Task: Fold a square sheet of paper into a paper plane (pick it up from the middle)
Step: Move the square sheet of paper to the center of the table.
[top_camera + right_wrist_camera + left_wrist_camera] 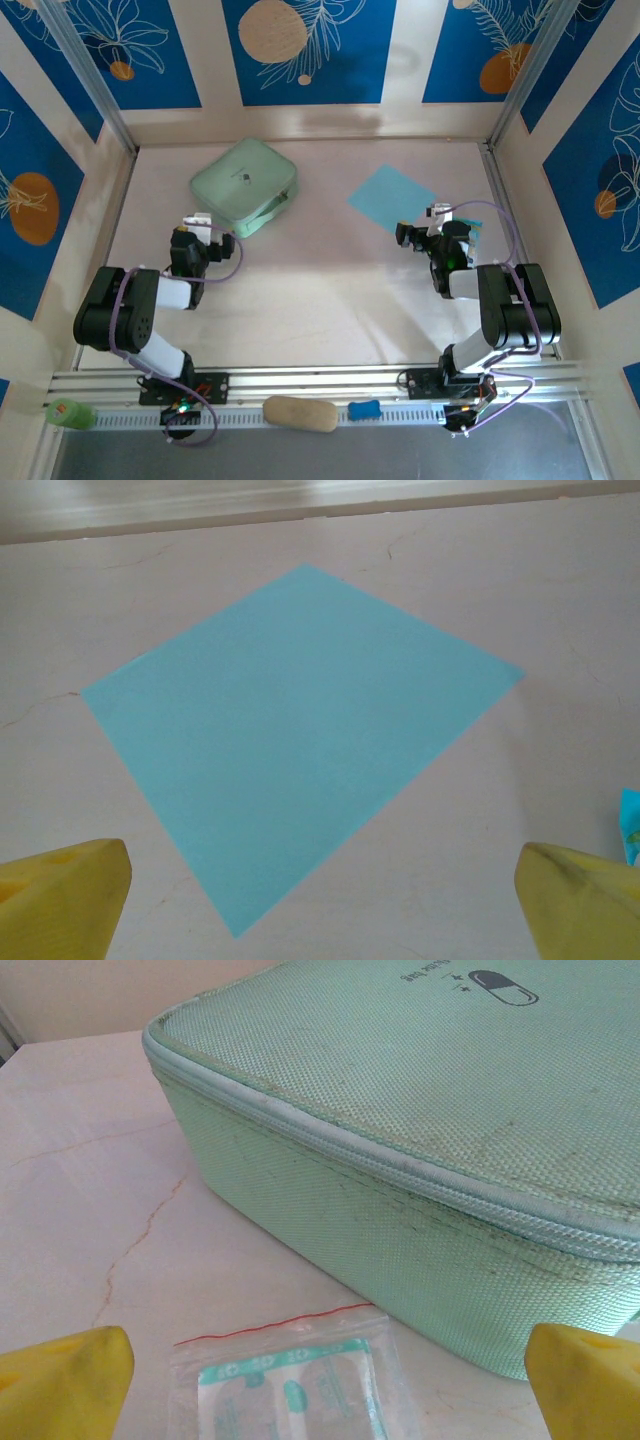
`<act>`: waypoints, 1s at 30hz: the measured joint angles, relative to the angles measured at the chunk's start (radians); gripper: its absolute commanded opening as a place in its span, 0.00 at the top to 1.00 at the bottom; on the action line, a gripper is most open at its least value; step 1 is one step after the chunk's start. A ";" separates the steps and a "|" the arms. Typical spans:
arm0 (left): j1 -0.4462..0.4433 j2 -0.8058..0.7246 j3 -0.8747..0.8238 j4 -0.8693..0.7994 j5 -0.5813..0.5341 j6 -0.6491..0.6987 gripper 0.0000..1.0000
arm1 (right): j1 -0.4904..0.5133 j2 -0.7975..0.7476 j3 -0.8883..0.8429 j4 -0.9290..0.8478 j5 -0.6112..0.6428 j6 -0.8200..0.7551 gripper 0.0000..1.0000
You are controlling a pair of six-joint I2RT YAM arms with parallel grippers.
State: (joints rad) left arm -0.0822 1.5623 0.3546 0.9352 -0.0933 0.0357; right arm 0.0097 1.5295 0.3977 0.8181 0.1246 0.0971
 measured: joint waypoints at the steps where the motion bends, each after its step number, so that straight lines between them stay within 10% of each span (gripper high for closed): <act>1: 0.000 0.000 0.000 0.000 0.000 0.000 0.00 | -0.001 0.000 0.000 0.000 -0.001 0.000 0.01; 24: 0.006 -0.018 -0.019 0.019 0.032 0.000 0.00 | 0.001 -0.002 0.001 -0.008 -0.010 -0.003 0.01; 30: 0.006 -0.273 -0.020 -0.204 -0.061 -0.057 0.00 | -0.004 -0.084 0.140 -0.306 -0.036 0.017 0.01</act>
State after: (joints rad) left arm -0.0761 1.2896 0.3344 0.7315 -0.1543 -0.0212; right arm 0.0059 1.4460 0.5377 0.5117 0.0883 0.1143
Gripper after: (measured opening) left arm 0.998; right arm 0.990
